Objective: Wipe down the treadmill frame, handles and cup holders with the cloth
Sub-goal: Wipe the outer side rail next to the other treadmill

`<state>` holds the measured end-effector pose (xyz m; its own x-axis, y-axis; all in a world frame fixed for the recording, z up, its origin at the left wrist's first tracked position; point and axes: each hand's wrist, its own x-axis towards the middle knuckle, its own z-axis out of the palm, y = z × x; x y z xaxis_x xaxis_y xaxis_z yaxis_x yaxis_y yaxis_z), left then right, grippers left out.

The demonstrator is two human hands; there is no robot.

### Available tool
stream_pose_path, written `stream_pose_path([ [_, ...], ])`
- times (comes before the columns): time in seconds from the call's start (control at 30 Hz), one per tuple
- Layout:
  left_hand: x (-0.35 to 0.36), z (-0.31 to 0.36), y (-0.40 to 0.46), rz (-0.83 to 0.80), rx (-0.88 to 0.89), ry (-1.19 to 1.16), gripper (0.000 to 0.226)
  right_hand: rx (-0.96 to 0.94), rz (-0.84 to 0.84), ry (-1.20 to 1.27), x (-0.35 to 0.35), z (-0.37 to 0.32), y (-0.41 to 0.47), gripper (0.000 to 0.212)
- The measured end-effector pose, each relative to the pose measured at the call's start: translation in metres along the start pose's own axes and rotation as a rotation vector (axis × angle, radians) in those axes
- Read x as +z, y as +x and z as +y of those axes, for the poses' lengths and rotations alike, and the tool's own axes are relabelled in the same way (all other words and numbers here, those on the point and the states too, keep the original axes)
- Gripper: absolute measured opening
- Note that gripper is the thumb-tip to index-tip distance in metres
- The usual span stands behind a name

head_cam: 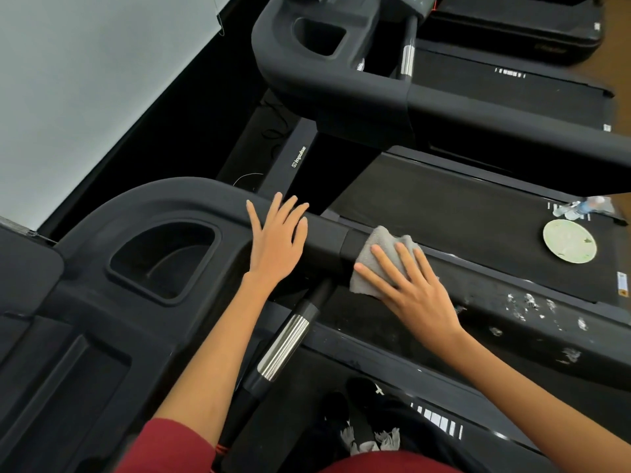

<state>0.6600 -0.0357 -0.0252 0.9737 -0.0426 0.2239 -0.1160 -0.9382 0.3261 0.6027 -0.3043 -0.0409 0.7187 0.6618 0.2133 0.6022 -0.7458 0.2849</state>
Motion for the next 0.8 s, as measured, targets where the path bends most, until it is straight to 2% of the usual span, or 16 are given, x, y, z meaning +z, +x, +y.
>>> stream_pose_path([
  [0.1, 0.005, 0.013, -0.001, -0.020, 0.034, -0.002, 0.052, 0.099, 0.051, 0.092, -0.003, 0.002, -0.003, 0.061],
  [0.17, 0.008, 0.020, -0.003, -0.031, 0.046, 0.011, 0.053, 0.210, 0.067, 0.164, -0.003, -0.001, 0.009, 0.054],
  [0.3, 0.011, 0.029, -0.008, -0.043, 0.080, 0.037, 0.053, 0.443, -0.025, 0.245, -0.010, -0.011, 0.049, 0.055],
  [0.4, 0.015, 0.039, -0.011, -0.042, 0.114, 0.023, 0.051, 0.547, -0.120, 0.261, -0.017, -0.020, 0.070, 0.055],
  [0.53, 0.021, 0.049, -0.013, 0.004, 0.115, 0.017, 0.046, 0.525, -0.180, 0.251, -0.018, -0.025, 0.069, 0.058],
  [0.8, 0.022, 0.053, -0.014, 0.050, 0.107, -0.005, 0.044, 0.287, -0.060, 0.124, -0.010, -0.016, 0.015, 0.055],
])
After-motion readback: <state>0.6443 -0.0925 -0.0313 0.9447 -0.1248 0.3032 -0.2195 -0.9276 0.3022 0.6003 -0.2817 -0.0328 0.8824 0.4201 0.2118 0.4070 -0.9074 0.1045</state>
